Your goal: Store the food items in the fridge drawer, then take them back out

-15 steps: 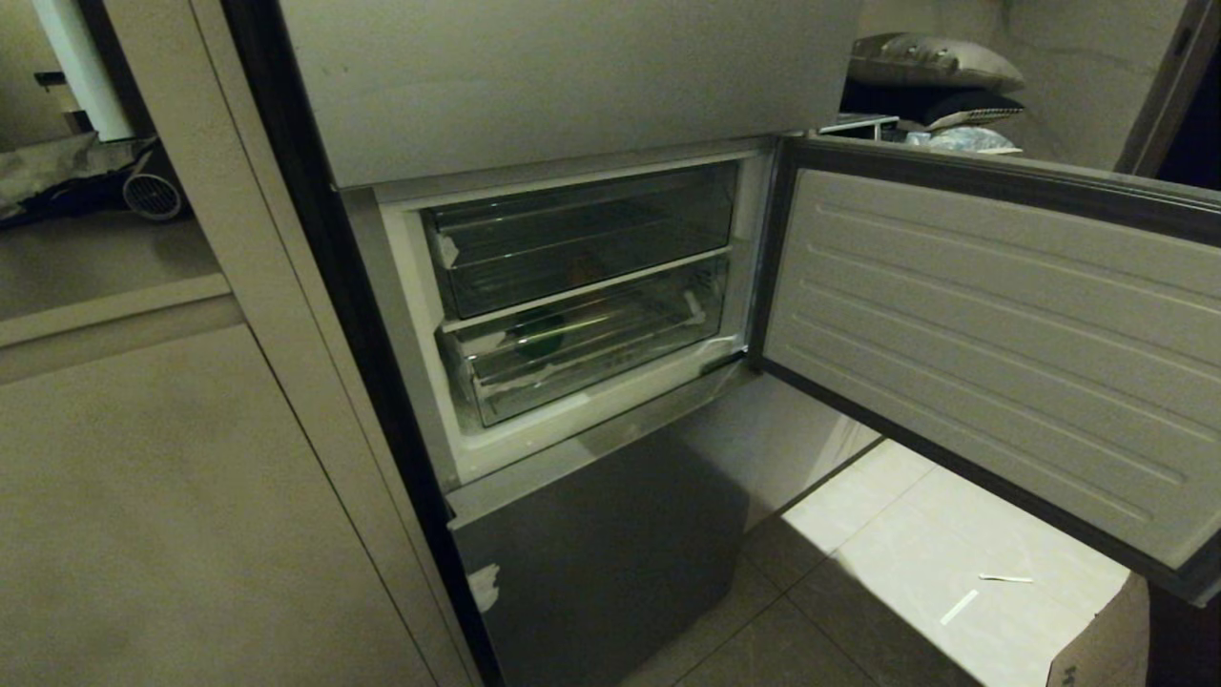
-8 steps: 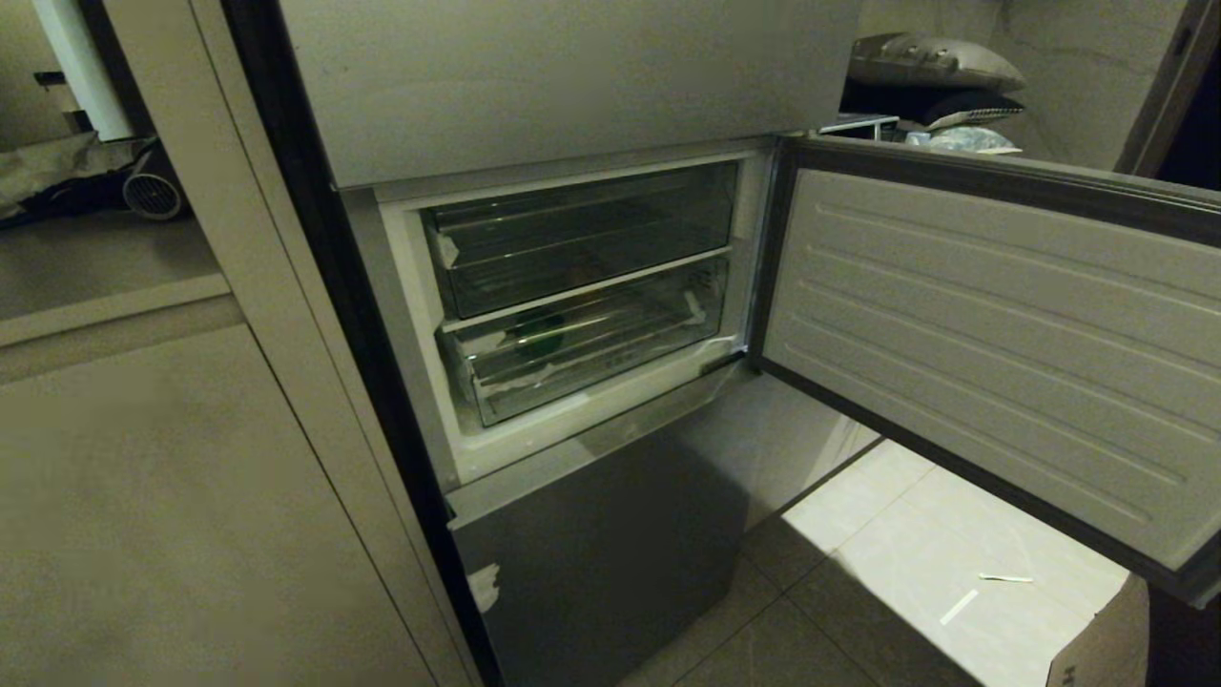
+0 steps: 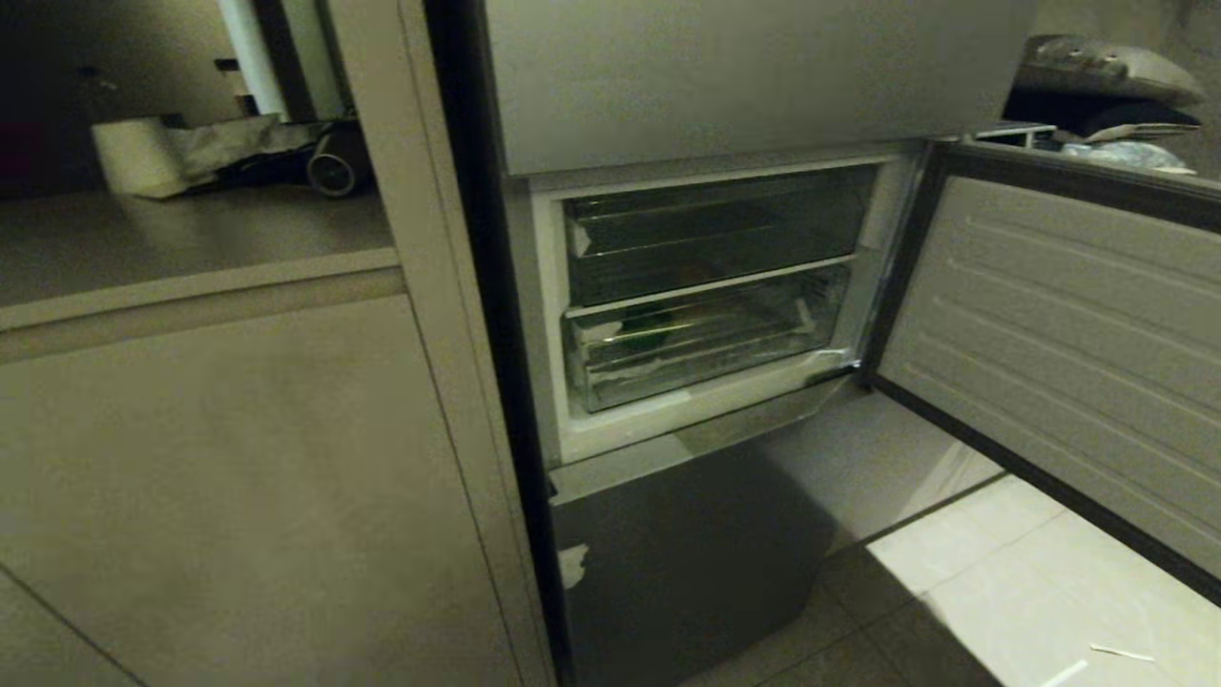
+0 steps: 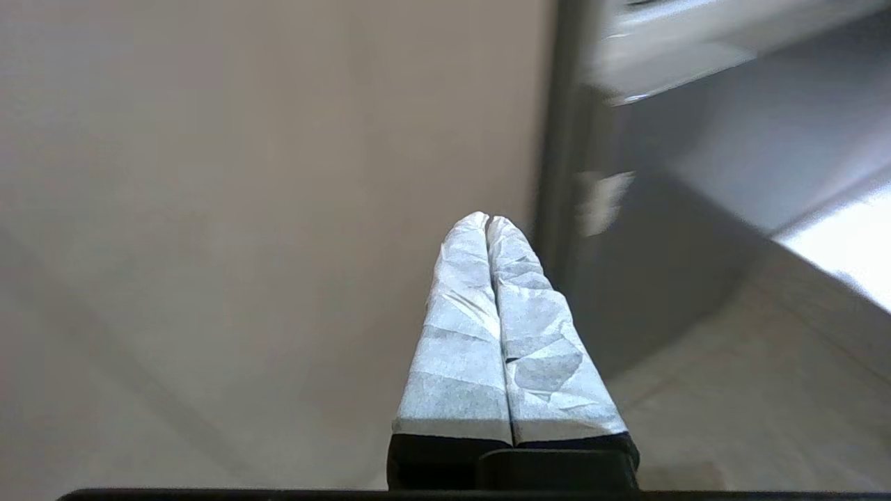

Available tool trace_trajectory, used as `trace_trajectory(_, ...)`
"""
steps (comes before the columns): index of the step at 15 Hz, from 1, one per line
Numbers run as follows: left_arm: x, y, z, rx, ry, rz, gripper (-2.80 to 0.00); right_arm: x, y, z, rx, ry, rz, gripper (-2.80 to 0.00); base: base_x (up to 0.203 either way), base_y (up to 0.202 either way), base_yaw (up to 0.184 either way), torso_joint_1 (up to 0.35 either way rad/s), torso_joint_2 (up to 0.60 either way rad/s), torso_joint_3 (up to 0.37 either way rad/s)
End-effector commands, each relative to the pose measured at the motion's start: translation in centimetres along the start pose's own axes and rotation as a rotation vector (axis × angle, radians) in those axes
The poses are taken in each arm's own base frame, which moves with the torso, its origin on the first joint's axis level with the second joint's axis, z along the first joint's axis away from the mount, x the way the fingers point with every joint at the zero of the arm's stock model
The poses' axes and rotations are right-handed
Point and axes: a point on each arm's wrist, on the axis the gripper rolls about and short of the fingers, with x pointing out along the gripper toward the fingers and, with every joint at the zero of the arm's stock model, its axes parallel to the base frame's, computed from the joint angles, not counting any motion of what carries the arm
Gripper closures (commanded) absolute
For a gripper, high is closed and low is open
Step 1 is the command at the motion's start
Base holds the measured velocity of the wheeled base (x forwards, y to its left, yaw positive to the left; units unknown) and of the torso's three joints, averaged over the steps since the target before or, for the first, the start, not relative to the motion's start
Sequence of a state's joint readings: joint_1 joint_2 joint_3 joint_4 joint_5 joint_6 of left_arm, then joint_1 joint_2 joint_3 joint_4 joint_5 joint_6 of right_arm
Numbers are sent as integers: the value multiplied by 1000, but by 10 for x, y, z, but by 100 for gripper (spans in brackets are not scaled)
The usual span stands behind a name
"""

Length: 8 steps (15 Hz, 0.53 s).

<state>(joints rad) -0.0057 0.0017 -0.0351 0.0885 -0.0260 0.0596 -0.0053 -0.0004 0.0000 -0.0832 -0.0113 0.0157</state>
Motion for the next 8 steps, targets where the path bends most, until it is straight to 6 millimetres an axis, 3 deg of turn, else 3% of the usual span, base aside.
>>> trace_trajectory(1,0,0,0,0,3,-1,0,2,0,-9,-1,28,-1,0,-2,-7,181,5,0,4)
trace_trajectory(8,0,0,0,0,3,-2,0,2,0,-9,-1,28,0,0,0,-9,177,1,1,1)
